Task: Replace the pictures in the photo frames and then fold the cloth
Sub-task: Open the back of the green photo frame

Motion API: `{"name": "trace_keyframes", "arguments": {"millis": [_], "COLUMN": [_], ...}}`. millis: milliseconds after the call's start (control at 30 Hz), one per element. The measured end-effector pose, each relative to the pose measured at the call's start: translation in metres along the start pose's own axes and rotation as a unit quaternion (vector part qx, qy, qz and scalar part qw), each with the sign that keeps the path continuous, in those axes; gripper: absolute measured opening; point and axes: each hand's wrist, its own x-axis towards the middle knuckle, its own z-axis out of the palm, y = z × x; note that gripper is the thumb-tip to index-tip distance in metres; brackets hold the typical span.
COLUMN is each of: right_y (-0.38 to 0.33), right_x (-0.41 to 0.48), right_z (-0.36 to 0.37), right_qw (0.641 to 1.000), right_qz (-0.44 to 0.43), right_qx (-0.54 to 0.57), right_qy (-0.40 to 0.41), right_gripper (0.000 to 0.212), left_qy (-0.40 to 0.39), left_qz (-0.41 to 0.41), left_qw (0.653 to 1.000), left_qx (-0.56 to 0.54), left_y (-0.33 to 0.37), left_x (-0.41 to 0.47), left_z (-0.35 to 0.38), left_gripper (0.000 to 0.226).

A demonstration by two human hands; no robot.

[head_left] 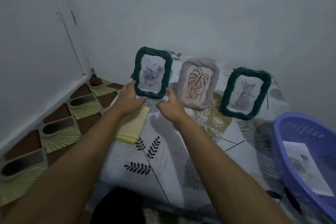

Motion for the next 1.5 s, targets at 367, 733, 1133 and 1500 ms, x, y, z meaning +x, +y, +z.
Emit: {"name": "trace_keyframes", "arguments": {"millis": [367,733,1133,1500], "right_y": [0.017,0.006,-0.001,0.026], "right_x": [0.076,0.044,-0.059,-0.138], "right_z": [0.010,-0.005,-0.047,-0.093], "right_qw": [0.998,0.995,0.974,0.978], "right_qz": [0.023,-0.007,-0.006,0.062], "right_qx": [0.030,0.094,0.189,0.153], "right_qy": [0.046,0.043,0.126,0.124], "right_gripper": [0.044,0.031,0.036,0.020], "left_qy": [0.076,0.095,0.086,0.023], "left_qz": [-0.075,-0.114,0.016,0.060], "left_qw": [0.978,0.972,0.977,0.968], "left_qx": [-0.180,-0.185,-0.194,-0.241], "left_y": [0.000,0.022,0.092,0.149], "left_x": [0.048,0.023,-0.069,-0.134], "left_z": [0.019,-0.002,-0.017,0.001], "left_gripper": [0.047,0.053,0.043,0.029]}}
